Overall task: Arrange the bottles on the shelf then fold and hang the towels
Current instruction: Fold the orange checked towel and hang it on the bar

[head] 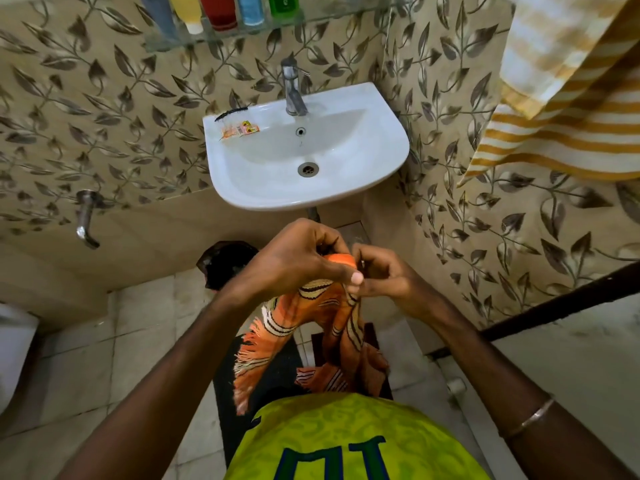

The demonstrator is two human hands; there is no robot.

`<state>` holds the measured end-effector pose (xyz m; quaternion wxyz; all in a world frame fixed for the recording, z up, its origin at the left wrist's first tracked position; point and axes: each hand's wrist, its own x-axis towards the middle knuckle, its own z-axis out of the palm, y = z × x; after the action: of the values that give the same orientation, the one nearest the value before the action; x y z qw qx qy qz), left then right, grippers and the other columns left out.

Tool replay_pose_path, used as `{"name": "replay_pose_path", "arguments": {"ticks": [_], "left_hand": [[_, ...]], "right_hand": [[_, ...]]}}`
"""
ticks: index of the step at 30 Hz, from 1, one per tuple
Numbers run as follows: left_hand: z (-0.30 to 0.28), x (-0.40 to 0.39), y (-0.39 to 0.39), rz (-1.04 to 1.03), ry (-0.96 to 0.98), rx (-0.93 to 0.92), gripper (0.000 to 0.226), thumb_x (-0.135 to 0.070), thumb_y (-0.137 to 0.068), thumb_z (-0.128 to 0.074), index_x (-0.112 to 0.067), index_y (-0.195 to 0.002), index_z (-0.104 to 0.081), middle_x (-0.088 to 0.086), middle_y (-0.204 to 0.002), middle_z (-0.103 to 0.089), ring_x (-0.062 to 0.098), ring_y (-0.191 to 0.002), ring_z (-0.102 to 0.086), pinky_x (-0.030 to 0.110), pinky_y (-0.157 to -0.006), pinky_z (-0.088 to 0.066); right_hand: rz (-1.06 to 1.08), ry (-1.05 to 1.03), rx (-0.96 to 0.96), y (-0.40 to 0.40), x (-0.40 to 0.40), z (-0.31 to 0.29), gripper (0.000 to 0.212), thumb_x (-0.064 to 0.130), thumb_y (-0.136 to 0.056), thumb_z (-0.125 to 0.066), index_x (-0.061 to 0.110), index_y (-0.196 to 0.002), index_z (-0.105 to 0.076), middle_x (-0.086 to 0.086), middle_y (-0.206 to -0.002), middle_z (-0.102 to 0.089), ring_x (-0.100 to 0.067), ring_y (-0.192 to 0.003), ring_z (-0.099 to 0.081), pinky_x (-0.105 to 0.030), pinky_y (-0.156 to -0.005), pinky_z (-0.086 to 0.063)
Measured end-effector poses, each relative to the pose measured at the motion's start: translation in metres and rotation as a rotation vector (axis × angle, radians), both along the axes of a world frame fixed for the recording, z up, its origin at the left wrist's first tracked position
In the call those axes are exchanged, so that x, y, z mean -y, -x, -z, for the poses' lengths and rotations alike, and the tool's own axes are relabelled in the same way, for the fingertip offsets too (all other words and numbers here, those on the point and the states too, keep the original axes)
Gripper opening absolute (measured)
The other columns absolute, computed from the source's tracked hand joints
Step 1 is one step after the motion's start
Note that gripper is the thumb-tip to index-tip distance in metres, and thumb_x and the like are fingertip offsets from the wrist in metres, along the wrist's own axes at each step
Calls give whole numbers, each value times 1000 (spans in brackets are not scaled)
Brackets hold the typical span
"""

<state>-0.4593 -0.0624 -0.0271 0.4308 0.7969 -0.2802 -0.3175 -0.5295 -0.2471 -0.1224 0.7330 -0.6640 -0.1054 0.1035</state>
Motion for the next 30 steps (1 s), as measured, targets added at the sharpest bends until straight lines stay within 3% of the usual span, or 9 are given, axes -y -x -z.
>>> {"name": "replay_pose_path", "arguments": {"ticks": [2, 5, 8, 13, 16, 21, 25, 27, 30], "left_hand": [[0, -5, -1, -11, 5, -32, 38, -36, -64, -83, -7, -88, -74, 8, -87, -76, 22, -81, -74, 32, -72, -60], [2, -19, -3, -13, -41, -106, 29, -25, -70, -82, -9, -92, -74, 4, -90, -78, 15, -83, -74, 24, -71, -59], [7, -32, -3, -67, -68, -144, 18, -19, -76, -80, -9, -89, -74, 4, -89, -78, 15, -83, -74, 24, -71, -56], [9, -31, 7, -216, 86, -213, 27, -24, -68, -81, -6, -87, -75, 12, -86, -78, 22, -78, -75, 26, -67, -58], [8, -25, 11, -226, 132, -239, 26, -23, -71, -77, -6, -91, -76, 12, -88, -78, 23, -81, -76, 27, -71, -60], [8, -17, 18, -187, 72, -143, 20, -26, -73, -74, -11, -86, -76, 2, -82, -79, 11, -79, -75, 18, -65, -56], [13, -14, 18, -230, 15, 2, 22, -33, -71, -75, -15, -83, -77, 0, -81, -78, 11, -79, -75, 29, -71, -58], [16, -13, 18, -267, -6, 76, 9, -29, -79, -75, -20, -81, -75, -2, -80, -77, 9, -78, -74, 34, -74, -59], [16, -11, 17, -318, -16, 167, 8, -25, -85, -72, -26, -78, -71, -5, -79, -75, 5, -75, -73, 28, -68, -57]], "right_hand": [[-24, -34, 8, -2, -1, -7, 8, 16, -83, -67, 13, -88, -62, 9, -83, -61, -9, -77, -58, -20, -68, -47], [-6, -27, 15, 0, 4, -9, 11, 19, -83, -68, 11, -90, -64, 6, -85, -65, -11, -78, -62, -21, -69, -50], [15, -30, -4, 4, 11, -9, 13, 19, -83, -67, 10, -91, -66, 4, -85, -68, -11, -79, -66, -21, -70, -52], [-49, 44, -19, 6, 11, -11, 6, 10, -88, -64, 7, -94, -66, 3, -85, -67, -12, -80, -64, -22, -73, -51], [-51, 76, 12, 3, 3, -15, 13, 22, -92, -65, 10, -95, -67, 1, -86, -65, -15, -81, -62, -25, -72, -50], [-11, 138, 46, 3, -5, -9, 21, 25, -96, -63, 6, -100, -67, -4, -91, -64, -19, -86, -61, -34, -75, -50], [40, 192, 44, 4, -4, -3, 17, 23, -98, -63, 9, -89, -68, 1, -76, -60, -15, -71, -56, -34, -64, -44], [59, 200, 23, 5, -3, 1, 22, 31, -96, -66, 12, -83, -68, -1, -71, -58, -18, -66, -54, -34, -61, -41], [70, 184, -35, 11, 2, 10, 22, 32, -95, -66, 16, -81, -68, 3, -73, -66, -15, -69, -62, -29, -62, -47]]}}
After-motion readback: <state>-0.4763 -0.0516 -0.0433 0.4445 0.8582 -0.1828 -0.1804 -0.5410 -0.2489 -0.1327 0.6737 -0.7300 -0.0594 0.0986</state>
